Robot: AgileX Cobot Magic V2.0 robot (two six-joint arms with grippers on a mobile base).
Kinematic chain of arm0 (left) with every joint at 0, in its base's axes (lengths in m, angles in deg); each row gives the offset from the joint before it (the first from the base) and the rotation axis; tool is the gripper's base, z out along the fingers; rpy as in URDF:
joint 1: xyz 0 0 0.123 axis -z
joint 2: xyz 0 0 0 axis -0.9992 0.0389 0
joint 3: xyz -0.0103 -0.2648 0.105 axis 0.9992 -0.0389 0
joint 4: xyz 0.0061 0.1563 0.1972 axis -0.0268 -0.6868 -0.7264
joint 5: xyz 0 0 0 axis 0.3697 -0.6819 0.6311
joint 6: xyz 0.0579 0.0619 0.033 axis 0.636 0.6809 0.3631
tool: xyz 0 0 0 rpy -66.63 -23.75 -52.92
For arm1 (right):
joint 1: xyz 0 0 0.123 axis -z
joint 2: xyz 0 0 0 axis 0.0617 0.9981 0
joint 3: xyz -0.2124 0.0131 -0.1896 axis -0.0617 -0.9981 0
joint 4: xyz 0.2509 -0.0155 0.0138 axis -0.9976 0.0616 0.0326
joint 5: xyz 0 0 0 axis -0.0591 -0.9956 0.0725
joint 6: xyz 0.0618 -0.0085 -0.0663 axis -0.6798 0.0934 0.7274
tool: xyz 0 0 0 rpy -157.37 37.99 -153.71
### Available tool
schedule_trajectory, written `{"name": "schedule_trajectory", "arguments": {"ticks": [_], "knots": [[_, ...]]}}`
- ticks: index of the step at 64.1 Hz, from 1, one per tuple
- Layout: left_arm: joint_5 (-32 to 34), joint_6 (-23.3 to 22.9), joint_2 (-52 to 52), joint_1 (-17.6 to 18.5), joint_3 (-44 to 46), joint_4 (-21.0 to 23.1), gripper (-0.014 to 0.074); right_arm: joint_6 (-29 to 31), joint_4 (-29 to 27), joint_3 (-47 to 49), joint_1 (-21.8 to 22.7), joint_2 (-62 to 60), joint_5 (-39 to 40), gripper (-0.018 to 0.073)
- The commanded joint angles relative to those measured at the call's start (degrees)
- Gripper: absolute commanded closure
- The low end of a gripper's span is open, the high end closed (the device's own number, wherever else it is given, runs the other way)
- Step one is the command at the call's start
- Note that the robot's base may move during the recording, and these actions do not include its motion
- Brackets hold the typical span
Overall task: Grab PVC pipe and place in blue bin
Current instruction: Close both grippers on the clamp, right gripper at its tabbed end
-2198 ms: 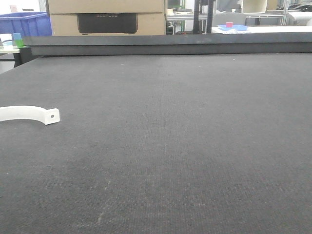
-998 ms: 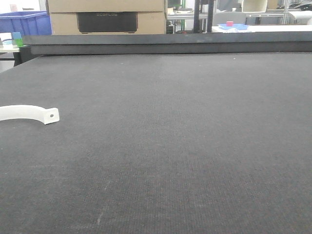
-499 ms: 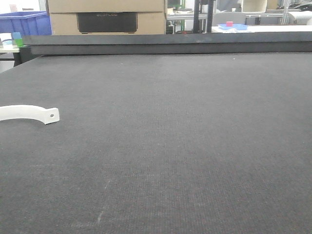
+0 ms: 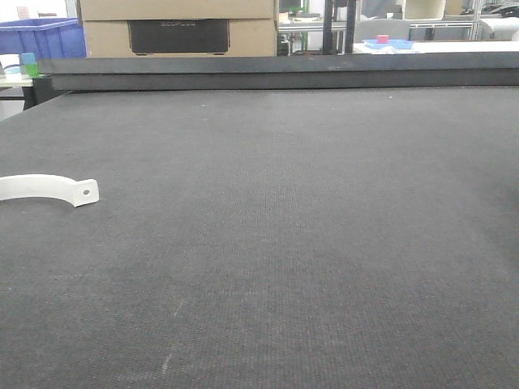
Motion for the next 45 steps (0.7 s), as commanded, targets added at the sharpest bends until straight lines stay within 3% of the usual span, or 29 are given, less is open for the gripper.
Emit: {"name": "schedule_trajectory", "arguments": {"ticks": [1, 13, 26, 31, 40, 45], "knots": [[0.1, -0.4, 4.1, 0.2, 0.5, 0.6, 0.0707, 0.1, -0.5, 0.5, 0.1, 3.8, -0.8, 0.0727], [-2.0, -2.0, 9.7, 0.2, 0.5, 3.0, 0.0707, 0.1, -2.8, 2.6, -0.4, 9.0, -5.8, 0.0717], [-2.0, -2.0, 10.4, 0.2, 0.5, 3.9, 0.0707, -3.8, -0.9, 5.3, -2.6, 14.0, -8.4, 0.0706], [-2.4, -2.0, 10.4, 0.2, 0.5, 3.9, 0.0707, -5.4, 0.1, 5.3, -2.7, 15.5, -8.5, 0.0628], [-2.6, -2.0, 10.4, 0.2, 0.5, 4.1, 0.0707, -5.4, 0.2, 5.3, -2.7, 16.7, -8.3, 0.0345], [-2.7, -2.0, 10.4, 0.2, 0.5, 4.2, 0.0707, -5.4, 0.3, 5.2, -2.7, 17.1, -6.5, 0.0301]]}}
